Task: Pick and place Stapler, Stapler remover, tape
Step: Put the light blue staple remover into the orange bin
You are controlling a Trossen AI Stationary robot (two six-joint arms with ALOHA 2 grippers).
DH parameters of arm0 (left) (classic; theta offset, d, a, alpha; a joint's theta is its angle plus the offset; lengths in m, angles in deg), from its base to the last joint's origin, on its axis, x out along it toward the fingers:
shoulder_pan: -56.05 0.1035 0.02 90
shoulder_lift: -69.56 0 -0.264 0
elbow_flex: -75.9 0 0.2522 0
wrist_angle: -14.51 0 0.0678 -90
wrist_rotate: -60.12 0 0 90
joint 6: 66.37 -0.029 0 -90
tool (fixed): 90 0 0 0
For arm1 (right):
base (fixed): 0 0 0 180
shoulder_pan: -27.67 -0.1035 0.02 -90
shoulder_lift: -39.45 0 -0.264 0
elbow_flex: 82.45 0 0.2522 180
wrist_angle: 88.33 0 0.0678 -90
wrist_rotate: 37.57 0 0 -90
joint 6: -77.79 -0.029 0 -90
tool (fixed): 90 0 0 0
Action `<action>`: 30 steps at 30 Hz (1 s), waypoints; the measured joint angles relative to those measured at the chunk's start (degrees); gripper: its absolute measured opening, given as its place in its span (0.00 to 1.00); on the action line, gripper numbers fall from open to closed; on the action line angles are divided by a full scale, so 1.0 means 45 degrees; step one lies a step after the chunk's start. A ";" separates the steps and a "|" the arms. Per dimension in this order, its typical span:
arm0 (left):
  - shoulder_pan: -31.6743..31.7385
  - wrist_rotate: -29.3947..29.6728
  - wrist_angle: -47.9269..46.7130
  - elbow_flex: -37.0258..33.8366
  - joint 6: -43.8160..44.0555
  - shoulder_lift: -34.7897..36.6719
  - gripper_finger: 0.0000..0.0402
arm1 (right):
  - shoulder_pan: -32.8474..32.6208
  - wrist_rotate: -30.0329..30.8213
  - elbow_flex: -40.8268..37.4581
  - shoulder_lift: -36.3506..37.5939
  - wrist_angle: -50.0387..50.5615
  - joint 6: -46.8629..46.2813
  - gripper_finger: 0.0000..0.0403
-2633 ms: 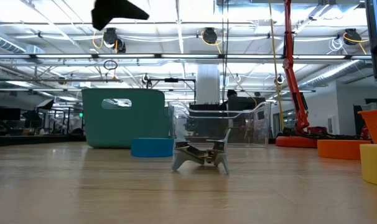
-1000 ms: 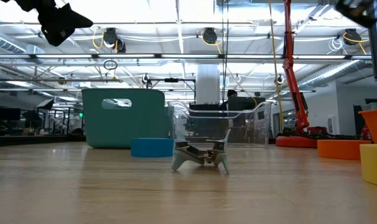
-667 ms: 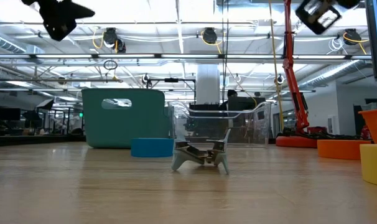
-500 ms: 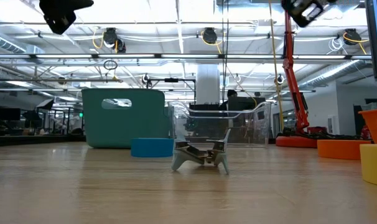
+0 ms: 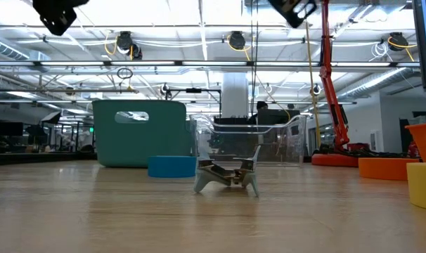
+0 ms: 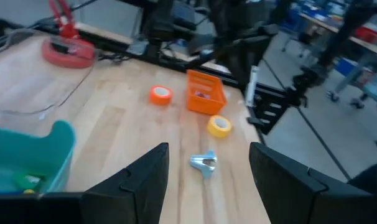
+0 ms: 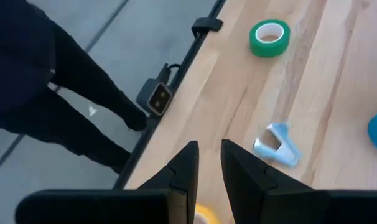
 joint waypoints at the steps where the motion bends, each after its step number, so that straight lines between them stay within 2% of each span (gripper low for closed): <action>1: -0.0102 -0.0052 0.0018 0.0000 -0.0159 0.0081 0.56 | 0.0010 0.0006 0.0321 -0.0345 0.0145 0.0177 0.16; 8: -0.0865 0.0052 -0.0233 0.0000 -0.0566 0.0235 0.56 | 0.0252 0.0008 0.1725 -0.2216 0.0788 0.0965 0.16; 14: -0.1521 0.0817 -0.0189 -0.0220 -0.0792 0.0248 0.56 | 0.0327 0.0005 0.2024 -0.2739 0.0659 0.1434 0.16; 23: -0.1999 0.0814 0.3264 -0.3073 -0.0754 0.0838 0.56 | 0.0610 0.0027 0.2066 -0.3268 0.0224 0.2128 0.16; 30: -0.1979 0.0804 0.4117 -0.3813 -0.0650 0.0837 0.56 | 0.1118 0.0044 0.2052 -0.4211 0.0249 0.3012 0.16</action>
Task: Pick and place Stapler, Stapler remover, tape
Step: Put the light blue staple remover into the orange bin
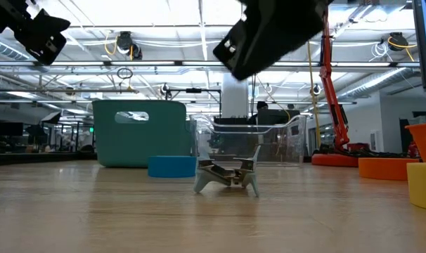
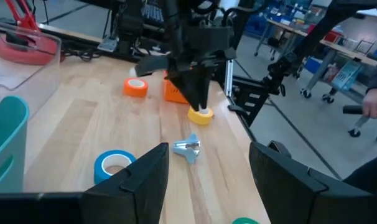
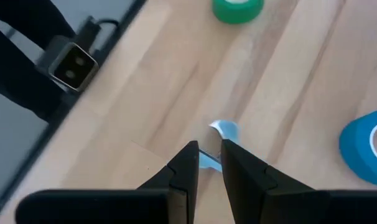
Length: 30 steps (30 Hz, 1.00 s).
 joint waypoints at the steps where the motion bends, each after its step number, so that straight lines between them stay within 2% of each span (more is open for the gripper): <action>1: 0.0002 -0.0007 -0.0014 -0.0005 0.0005 -0.0005 0.56 | 0.0083 -0.0001 -0.0001 -0.0114 -0.0021 0.0169 0.16; 14: 0.0005 -0.0004 0.0098 -0.0005 0.0329 -0.0005 0.56 | 0.0369 -0.0119 -0.0006 -0.0306 -0.1175 0.2781 0.16; 19: 0.0006 -0.0001 0.0209 -0.0005 0.0588 -0.0008 0.56 | 0.0335 -0.1333 -0.0006 -0.0306 -0.0946 0.3608 0.16; 21: 0.0040 0.0004 0.0219 -0.0005 0.0792 -0.0005 0.56 | 0.0260 -0.1377 -0.0006 -0.0306 -0.0424 0.4195 0.16; 25: 0.0210 0.0005 0.0219 -0.0005 0.1012 -0.0005 0.56 | 0.0175 -0.1365 -0.0010 -0.0306 0.0481 0.5224 0.23; 30: 0.0513 0.0005 0.0213 -0.0005 0.1025 -0.0005 0.56 | -0.0082 -0.0763 -0.0015 -0.0306 0.0232 0.6714 0.33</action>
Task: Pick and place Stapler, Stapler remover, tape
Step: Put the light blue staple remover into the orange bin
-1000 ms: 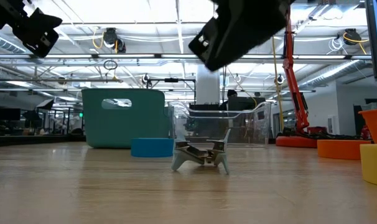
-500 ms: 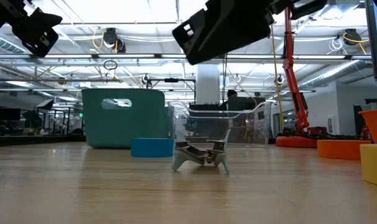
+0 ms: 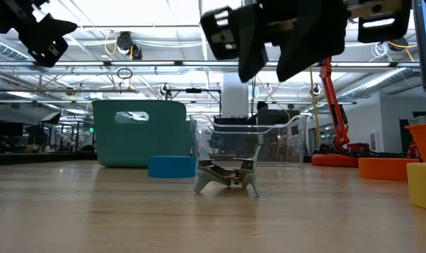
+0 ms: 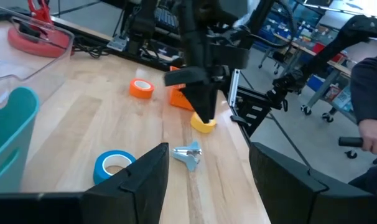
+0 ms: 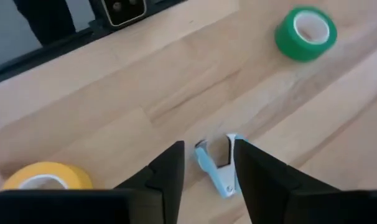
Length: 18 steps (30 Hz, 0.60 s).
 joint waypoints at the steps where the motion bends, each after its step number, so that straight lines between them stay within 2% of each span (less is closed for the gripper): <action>1: 0.0062 0.0000 -0.0001 0.0000 0.0017 -0.0004 0.56 | -0.0063 0.0094 0.0000 0.0000 -0.0086 0.0244 0.34; 7: 0.0309 0.0000 -0.0008 0.0000 0.0078 0.0000 0.56 | -0.0263 0.0167 -0.0030 -0.0832 -0.0272 0.0653 0.34; 10: 0.0384 0.0000 -0.0012 0.0000 0.0081 -0.0018 0.56 | -0.0385 0.0783 -0.0011 -0.1223 -0.0624 0.1138 0.34; 14: 0.0465 -0.0098 -0.0028 0.0000 0.0084 -0.0015 0.56 | -0.0428 0.1390 -0.0005 -0.1296 -0.0618 0.1371 0.35; 18: 0.0459 -0.0102 -0.0023 0.0000 0.0116 -0.0015 0.56 | -0.0526 0.1400 -0.0005 -0.1297 -0.0701 0.1371 0.34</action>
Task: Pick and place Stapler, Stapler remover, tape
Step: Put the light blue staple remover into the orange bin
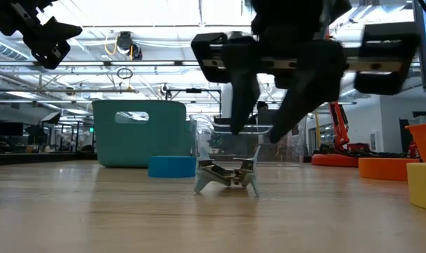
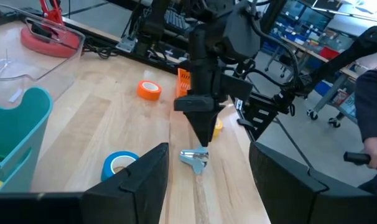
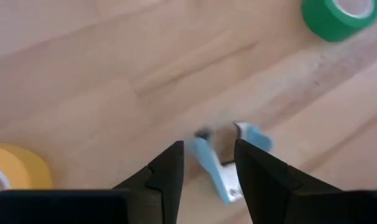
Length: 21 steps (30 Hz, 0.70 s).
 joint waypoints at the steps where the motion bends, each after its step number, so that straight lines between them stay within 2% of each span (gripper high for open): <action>1: 0.0000 0.0000 0.0000 0.0000 0.0000 0.0000 0.56 | -0.0066 -0.0006 0.0000 0.0000 0.0028 0.0004 0.33; 21: 0.0000 -0.0015 -0.0102 0.0000 0.0000 0.0002 0.56 | -0.0329 0.0439 0.0000 -0.0447 -0.0207 0.0349 0.22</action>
